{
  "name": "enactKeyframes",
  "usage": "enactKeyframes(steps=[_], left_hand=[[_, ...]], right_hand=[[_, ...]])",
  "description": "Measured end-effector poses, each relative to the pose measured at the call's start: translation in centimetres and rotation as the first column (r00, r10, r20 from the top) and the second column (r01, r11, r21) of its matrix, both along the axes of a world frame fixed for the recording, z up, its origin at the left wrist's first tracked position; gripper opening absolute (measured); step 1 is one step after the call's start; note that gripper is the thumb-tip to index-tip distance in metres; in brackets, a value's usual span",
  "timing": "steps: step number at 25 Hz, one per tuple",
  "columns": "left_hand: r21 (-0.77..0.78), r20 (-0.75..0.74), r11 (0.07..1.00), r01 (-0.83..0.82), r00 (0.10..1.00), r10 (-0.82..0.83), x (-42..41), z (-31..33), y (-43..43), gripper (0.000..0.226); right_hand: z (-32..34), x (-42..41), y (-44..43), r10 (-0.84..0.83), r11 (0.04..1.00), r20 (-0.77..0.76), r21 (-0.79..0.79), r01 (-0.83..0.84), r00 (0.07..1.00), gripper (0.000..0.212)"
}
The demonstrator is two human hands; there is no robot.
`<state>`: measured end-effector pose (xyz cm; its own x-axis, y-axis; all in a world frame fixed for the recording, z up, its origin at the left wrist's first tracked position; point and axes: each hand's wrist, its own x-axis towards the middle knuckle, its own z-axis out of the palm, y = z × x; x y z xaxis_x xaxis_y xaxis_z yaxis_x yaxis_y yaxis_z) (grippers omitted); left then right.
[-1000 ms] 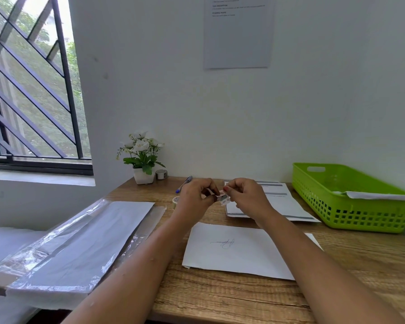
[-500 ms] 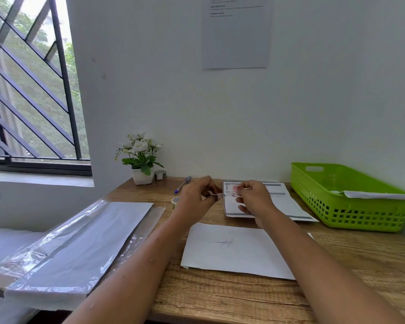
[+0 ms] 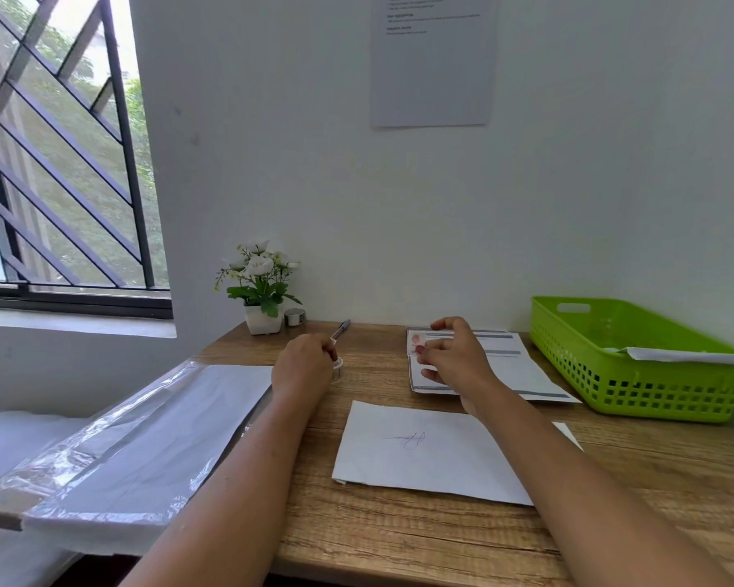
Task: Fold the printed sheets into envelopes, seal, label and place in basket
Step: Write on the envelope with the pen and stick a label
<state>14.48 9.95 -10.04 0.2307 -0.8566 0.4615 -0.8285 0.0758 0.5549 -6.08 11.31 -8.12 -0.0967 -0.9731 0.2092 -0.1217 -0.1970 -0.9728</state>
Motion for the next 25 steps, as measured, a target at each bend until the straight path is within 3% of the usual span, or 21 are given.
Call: enactKeyframes(steps=[2, 6, 12, 15, 18, 20, 25], left_hand=[[0.051, 0.034, 0.999, 0.005, 0.999, -0.007, 0.3, -0.3, -0.2, 0.019], [0.085, 0.143, 0.996, 0.035, 0.989, -0.047, 0.2, -0.5, -0.3, 0.033], [0.068, 0.126, 0.997, 0.049, 0.990, -0.057, -0.2, -0.3, -0.2, 0.013], [0.011, -0.110, 0.960, 0.281, 0.954, -0.278, -1.7, 0.3, 0.2, 0.011], [-0.062, -0.429, 0.863, 0.502, 0.767, -0.477, -3.0, 0.7, 0.7, 0.006], [-0.053, -0.493, 0.826, 0.561, 0.705, -0.510, -3.4, 0.7, 0.9, 0.008], [-0.017, -0.509, 0.792, 0.611, 0.677, -0.532, -3.8, 0.6, 0.9, 0.008]], right_hand=[[0.0, 0.0, 0.0, 0.011, 1.000, 0.002, -0.009, -0.011, 1.000, 0.031], [-0.1, 0.1, 0.1, 0.070, 0.997, -0.021, -0.027, -0.071, 0.997, 0.017], [0.0, 0.2, 0.6, 0.115, 0.992, -0.090, -0.035, -0.119, 0.989, 0.021], [-0.1, 0.4, 0.8, 0.148, 0.982, -0.192, -0.089, -0.167, 0.970, 0.024], [0.0, 0.5, 0.8, 0.079, 0.966, -0.359, -0.204, -0.161, 0.930, 0.020], [0.1, 0.5, 0.7, 0.053, 0.958, -0.380, -0.240, -0.154, 0.923, 0.014], [0.2, 0.5, 1.0, 0.100, 0.946, -0.360, -0.255, -0.201, 0.928, 0.011]])
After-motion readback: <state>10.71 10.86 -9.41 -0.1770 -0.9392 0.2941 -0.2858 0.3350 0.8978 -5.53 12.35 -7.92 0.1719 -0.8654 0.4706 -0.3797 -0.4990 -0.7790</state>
